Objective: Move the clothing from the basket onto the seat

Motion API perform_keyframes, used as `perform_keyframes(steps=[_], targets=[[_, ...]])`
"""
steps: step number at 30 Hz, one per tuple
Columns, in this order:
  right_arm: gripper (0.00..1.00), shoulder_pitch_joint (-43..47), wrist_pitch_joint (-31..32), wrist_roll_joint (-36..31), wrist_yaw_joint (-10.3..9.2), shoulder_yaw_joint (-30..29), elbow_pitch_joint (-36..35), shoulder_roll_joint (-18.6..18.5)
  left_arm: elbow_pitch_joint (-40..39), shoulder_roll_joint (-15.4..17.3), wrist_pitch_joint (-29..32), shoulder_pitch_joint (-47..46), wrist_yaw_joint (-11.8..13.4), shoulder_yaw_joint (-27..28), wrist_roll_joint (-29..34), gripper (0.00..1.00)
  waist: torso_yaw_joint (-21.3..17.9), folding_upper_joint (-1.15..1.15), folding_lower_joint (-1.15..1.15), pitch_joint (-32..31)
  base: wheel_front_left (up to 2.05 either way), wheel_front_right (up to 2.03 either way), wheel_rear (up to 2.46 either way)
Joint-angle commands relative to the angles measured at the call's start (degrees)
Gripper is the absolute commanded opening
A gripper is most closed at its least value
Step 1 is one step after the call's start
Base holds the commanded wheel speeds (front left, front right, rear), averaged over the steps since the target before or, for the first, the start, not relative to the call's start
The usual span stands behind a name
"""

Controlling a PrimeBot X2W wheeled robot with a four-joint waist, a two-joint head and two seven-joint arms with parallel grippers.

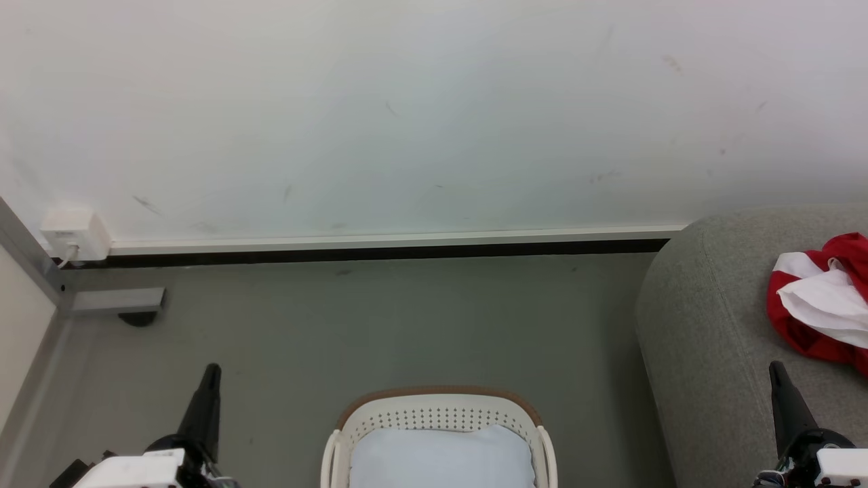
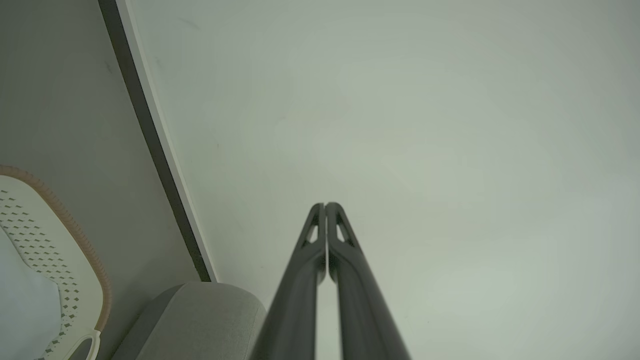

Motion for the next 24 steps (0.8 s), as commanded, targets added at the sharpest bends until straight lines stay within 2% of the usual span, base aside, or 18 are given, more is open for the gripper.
perform_keyframes(steps=[1,24], targets=[[0.0,-0.7,0.2,0.1,-0.12,-0.2,-0.3,-0.4,-0.2,0.1,0.2,-0.5,-0.3,0.1,-0.8,0.0,0.0,0.0,0.0,0.0,0.0,0.0,0.0],[0.0,-0.7,0.2,0.1,-0.12,-0.2,-0.3,-0.4,-0.2,0.1,0.2,-0.5,-0.3,0.1,-0.8,0.0,0.0,0.0,0.0,0.0,0.0,0.0,0.0]])
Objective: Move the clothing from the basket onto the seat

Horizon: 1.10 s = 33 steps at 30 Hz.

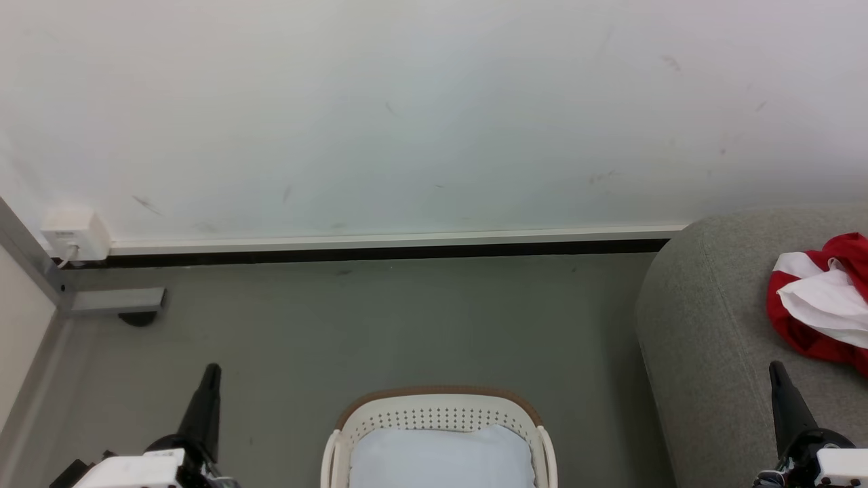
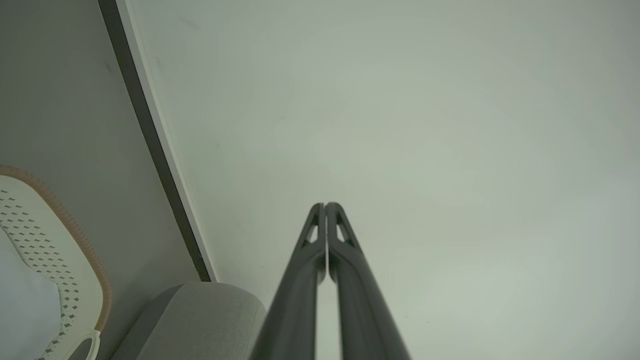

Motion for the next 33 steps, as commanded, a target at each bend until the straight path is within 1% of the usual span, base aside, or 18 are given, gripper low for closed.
perform_keyframes(steps=[1,33], targets=[[0.0,-0.7,0.2,0.1,-0.12,-0.2,-0.3,-0.4,-0.2,0.1,0.2,-0.5,-0.3,0.1,-0.8,0.0,0.0,0.0,0.0,0.0,0.0,0.0,0.0],[0.0,-0.7,0.2,0.1,-0.12,-0.2,-0.3,-0.4,-0.2,0.1,0.2,-0.5,-0.3,0.1,-0.8,0.0,0.0,0.0,0.0,0.0,0.0,0.0,0.0]])
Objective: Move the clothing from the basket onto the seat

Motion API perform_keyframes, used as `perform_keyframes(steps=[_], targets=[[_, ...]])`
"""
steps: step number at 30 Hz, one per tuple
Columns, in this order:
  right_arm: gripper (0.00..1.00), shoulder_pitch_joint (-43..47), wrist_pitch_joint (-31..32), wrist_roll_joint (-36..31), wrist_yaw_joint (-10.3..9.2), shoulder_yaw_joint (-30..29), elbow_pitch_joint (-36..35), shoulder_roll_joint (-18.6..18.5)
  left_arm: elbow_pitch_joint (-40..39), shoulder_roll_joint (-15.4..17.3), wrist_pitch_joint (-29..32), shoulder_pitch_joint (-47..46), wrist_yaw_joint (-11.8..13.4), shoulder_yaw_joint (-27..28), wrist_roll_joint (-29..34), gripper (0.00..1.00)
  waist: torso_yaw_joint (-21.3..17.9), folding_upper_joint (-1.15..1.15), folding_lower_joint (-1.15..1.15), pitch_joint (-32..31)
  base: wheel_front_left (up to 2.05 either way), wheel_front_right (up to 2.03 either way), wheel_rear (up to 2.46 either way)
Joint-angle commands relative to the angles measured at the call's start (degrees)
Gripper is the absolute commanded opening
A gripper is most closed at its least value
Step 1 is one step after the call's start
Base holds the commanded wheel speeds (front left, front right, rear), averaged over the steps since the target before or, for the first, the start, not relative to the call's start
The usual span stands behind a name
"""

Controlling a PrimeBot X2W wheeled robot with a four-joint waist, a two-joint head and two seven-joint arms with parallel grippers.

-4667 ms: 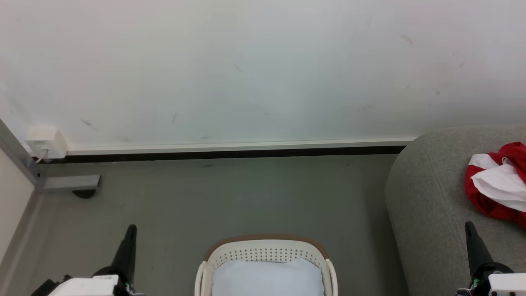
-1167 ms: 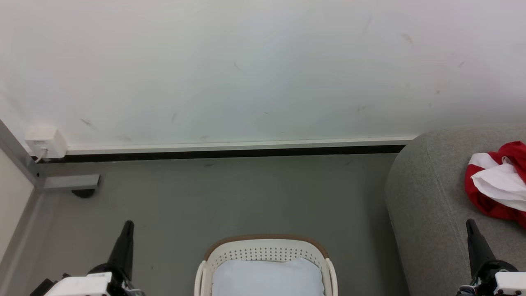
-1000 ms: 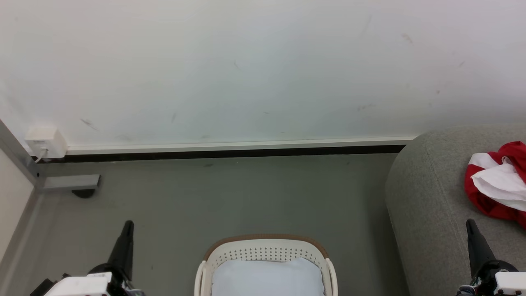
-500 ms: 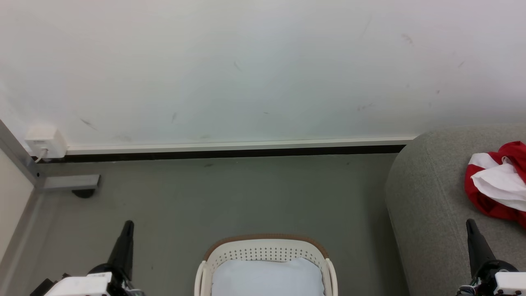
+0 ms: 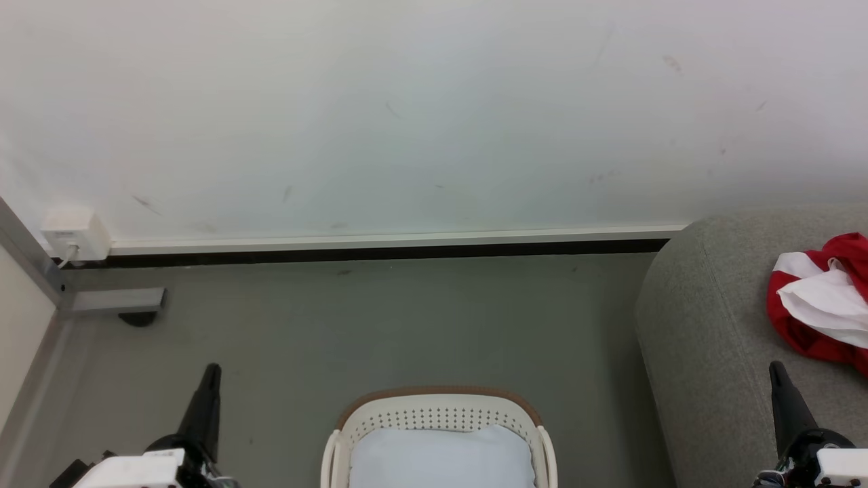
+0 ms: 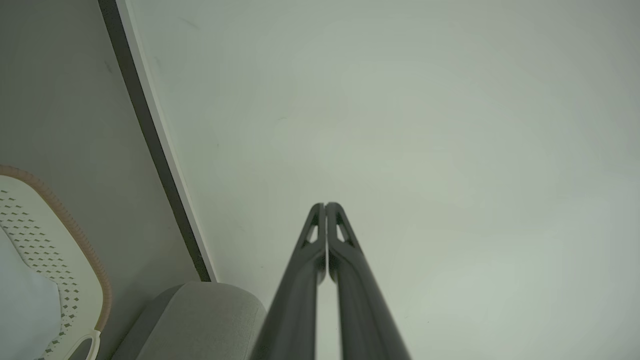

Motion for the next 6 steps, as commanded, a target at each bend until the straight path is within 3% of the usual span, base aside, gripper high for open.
perform_keyframes(steps=[1,6], targets=[[0.0,-0.7,0.2,0.1,-0.12,-0.2,-0.3,-0.4,-0.2,0.1,0.2,-0.5,-0.3,0.1,-0.8,0.0,0.0,0.0,0.0,0.0,0.0,0.0,0.0],[0.0,-0.7,0.2,0.1,-0.12,-0.2,-0.3,-0.4,-0.2,0.1,0.2,-0.5,-0.3,0.1,-0.8,0.0,0.0,0.0,0.0,0.0,0.0,0.0,0.0]])
